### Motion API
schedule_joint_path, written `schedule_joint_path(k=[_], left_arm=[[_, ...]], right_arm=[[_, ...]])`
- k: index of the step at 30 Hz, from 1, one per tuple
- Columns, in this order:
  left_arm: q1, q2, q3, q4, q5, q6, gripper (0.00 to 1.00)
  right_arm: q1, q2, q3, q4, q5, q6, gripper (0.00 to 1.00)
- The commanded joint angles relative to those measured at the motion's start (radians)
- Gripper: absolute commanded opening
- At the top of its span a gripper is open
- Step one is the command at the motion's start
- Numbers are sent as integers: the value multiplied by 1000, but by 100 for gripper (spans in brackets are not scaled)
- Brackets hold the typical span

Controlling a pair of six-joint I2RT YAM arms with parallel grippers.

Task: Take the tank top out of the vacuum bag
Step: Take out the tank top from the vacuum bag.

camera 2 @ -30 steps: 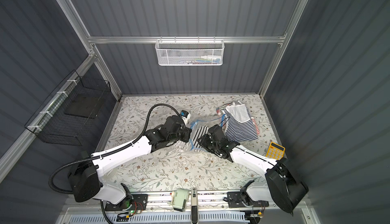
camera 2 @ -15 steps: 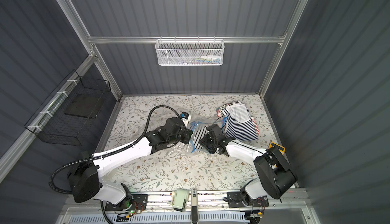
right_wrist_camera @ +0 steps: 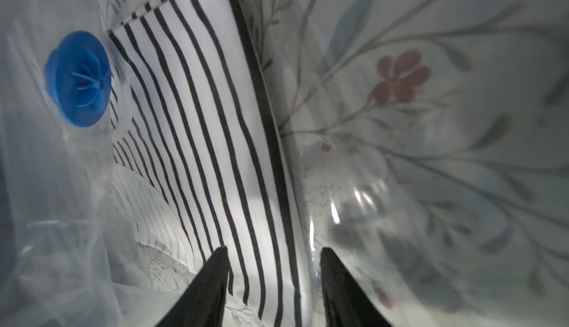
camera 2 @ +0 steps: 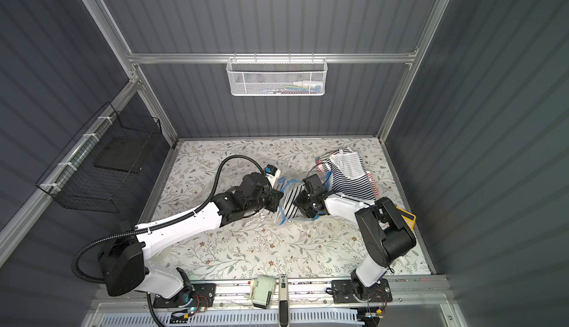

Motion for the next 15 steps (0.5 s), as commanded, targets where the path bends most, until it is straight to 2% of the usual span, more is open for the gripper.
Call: schedule_joint_path(k=[1,8,10,15], left_arm=[[-3,-29,-17,5,2,-3,0],[-2,-50,-10,-10,-11,-15,0],[1,-47,31,-25,34,-23,0],[1,-19,139,-134,65,-28,0]], right_arm=[[-5,24,34,-40,3,-14,53],[-9,93,30,34,-47,-24,51],[-15,95,-6,129,-85,-36,50],[-15,125,-41,268,-151,-73,49]])
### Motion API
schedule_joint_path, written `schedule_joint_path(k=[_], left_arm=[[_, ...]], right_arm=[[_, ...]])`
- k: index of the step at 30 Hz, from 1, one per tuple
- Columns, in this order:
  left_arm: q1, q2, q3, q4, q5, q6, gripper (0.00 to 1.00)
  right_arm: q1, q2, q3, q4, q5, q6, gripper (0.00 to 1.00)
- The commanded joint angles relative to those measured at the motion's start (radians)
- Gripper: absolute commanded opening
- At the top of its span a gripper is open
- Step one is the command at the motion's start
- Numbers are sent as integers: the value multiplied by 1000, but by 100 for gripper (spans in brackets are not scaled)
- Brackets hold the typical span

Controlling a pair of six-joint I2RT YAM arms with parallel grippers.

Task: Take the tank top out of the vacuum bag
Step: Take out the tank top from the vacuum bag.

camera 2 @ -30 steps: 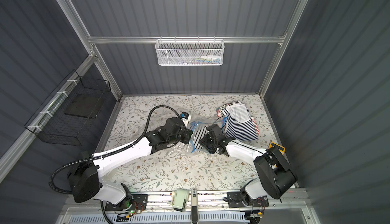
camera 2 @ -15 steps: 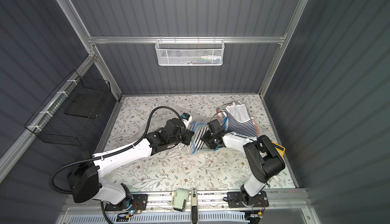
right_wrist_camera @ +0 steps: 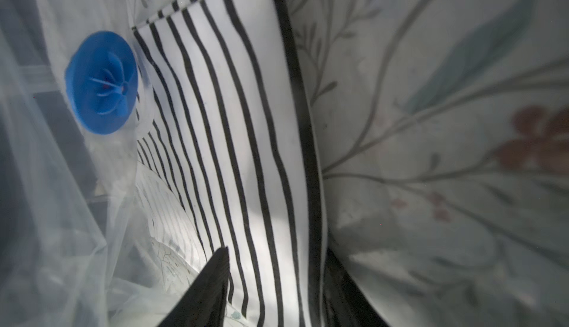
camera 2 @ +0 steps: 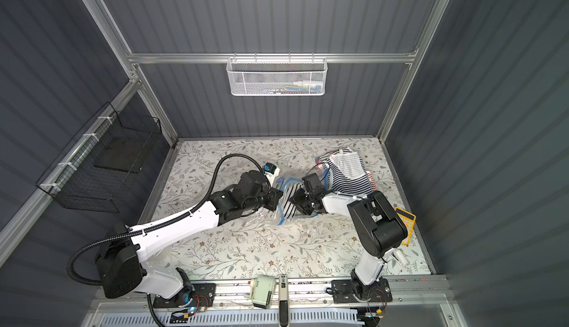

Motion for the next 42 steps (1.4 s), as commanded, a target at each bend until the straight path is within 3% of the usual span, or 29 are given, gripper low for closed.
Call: schedule_joint_path(k=[1,4,5,7,9,14,23,30,36,42], left_arm=[[0,6,73,-69,36,-11,0],[0,15,72,-77,29,-17,0],[1,17,72,-77,29,-19,0],[1,20,71,-73,26,-25,0],[0,19,72,-76,12,-27,0],[1,4,47,-86,-59,-25,0],[1,3,-10,-44,-155,-35,0],[0,68,112,-132,-295,-28,0],[0,78,95,-139,-280,-35,0],[0,63,68,-142,-244,-33,0]], right_arm=[[-3,59,-19,102,-69,-34,49],[-1,100,-12,203,-106,-17,45],[-1,109,-14,234,-109,-11,39],[-2,126,-9,287,-114,-4,12],[-1,143,11,294,-123,-13,0],[0,139,65,257,-145,-41,0],[42,-84,60,40,-63,-44,0],[70,-245,9,-37,24,-42,0],[40,-333,122,-192,57,-88,0],[-38,-399,111,-275,61,-91,0]])
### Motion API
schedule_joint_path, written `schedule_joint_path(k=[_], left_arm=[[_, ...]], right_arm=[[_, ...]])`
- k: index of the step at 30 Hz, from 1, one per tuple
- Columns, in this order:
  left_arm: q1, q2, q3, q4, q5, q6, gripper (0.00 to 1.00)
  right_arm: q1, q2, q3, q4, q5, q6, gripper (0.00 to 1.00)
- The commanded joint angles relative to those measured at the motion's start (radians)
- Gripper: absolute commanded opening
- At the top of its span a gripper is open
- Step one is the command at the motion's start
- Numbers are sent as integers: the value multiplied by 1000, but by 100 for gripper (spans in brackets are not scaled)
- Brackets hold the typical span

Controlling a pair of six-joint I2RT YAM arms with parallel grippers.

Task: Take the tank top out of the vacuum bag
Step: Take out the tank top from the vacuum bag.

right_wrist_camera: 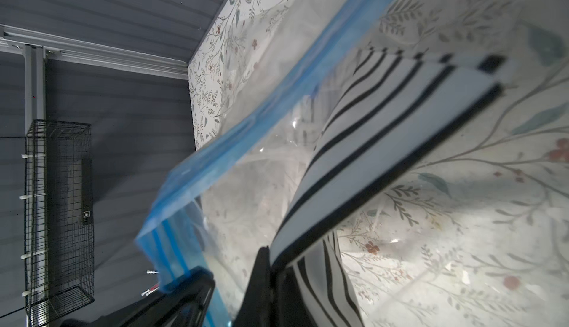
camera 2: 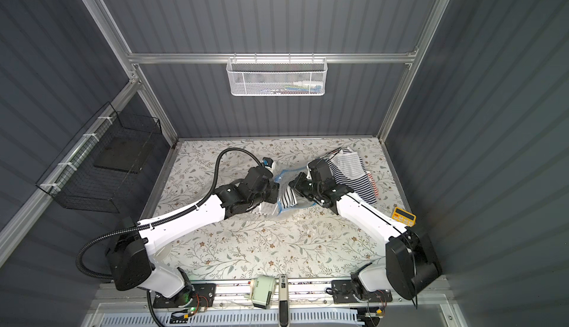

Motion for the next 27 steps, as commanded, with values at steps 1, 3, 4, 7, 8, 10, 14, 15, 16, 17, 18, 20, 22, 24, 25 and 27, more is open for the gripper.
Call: schedule_joint_path(k=[1,3,4,7,8,10,14,15,16,17,18,20,22,24,25,27], left_arm=[[0,-13,-16,-26,24,-4,0],[1,-8,-22,-32,39,-4,0],[1,-3,-23,-34,40,-6,0],[0,8,-28,-26,49,-9,0],[1,9,-28,-21,52,-10,0],[0,14,-25,-11,61,-9,0],[1,19,-16,-7,75,-4,0],[1,19,-16,-7,77,-3,0],[0,17,-16,-7,78,-3,0],[0,16,-16,-8,79,-1,0],[1,11,-20,-6,77,-2,0],[1,4,-27,1,78,-3,0],[0,-1,-28,7,78,-3,0],[0,0,-29,6,78,-3,0],[0,-1,-28,7,80,-3,0],[-1,-3,-28,6,85,-3,0]], right_arm=[[-67,-30,-4,-66,-3,-18,0],[-88,-65,-16,-68,-11,-18,0],[-94,-83,-20,-80,-10,-24,0],[-102,-129,-35,-131,-18,-39,0],[-102,-149,-50,-136,-18,-36,0],[-107,-202,-98,-143,5,-26,0],[-150,-276,-214,-107,-19,-23,0],[-165,-279,-247,-69,-42,-31,0],[-175,-277,-266,-58,-103,-45,1],[-182,-273,-273,-72,-109,-63,1],[-182,-269,-279,-89,-106,-90,2],[-186,-272,-315,-77,-105,-104,3],[-191,-294,-367,-19,-114,-100,8],[-193,-305,-385,-15,-105,-103,18],[-195,-304,-390,-17,-107,-104,19],[-197,-303,-400,-22,-108,-105,26]])
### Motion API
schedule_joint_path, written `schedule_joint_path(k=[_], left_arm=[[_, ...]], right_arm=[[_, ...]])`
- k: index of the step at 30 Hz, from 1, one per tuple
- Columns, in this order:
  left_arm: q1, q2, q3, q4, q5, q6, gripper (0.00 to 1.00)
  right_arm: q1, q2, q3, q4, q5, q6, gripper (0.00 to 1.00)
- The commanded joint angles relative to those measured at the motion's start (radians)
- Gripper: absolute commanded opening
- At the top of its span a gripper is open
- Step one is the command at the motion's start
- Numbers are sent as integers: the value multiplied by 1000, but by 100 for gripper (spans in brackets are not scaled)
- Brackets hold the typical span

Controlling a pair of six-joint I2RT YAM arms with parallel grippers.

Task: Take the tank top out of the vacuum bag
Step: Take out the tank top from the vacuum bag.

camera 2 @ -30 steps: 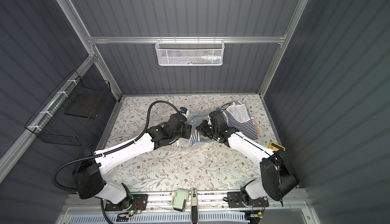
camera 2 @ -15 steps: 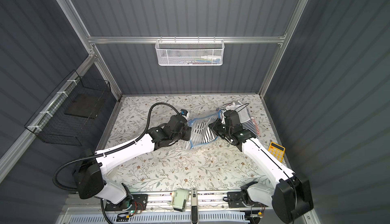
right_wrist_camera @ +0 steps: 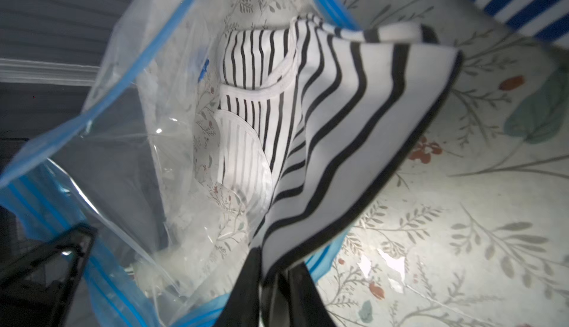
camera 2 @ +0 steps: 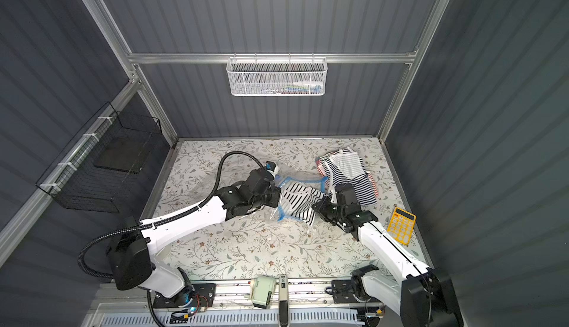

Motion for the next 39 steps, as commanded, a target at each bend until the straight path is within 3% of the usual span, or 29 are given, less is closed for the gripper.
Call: schedule_joint_path(k=[1,5,20,22,23,25,26,31,39], left_arm=[[-2,-9,-7,3,13,-3,0],[-2,-11,-6,2,14,1,0],[0,-30,-15,-7,6,8,0],[-2,-30,-16,-8,4,12,0],[-2,-32,-14,-9,5,14,0],[-2,-31,-14,-14,2,17,0],[-2,-32,-12,-17,0,19,0],[0,-45,-19,-22,-16,24,0],[1,-43,-16,-55,-108,21,0]], right_arm=[[-8,-9,-13,26,-9,-19,29],[-23,6,-58,88,-32,8,47],[-27,259,36,260,-103,25,53],[-27,304,56,273,-119,31,47],[-27,327,65,278,-128,30,37],[-27,368,80,307,-155,45,4],[-27,380,83,318,-166,53,0],[-27,335,97,309,-202,60,0],[-27,77,173,40,-136,17,0]])
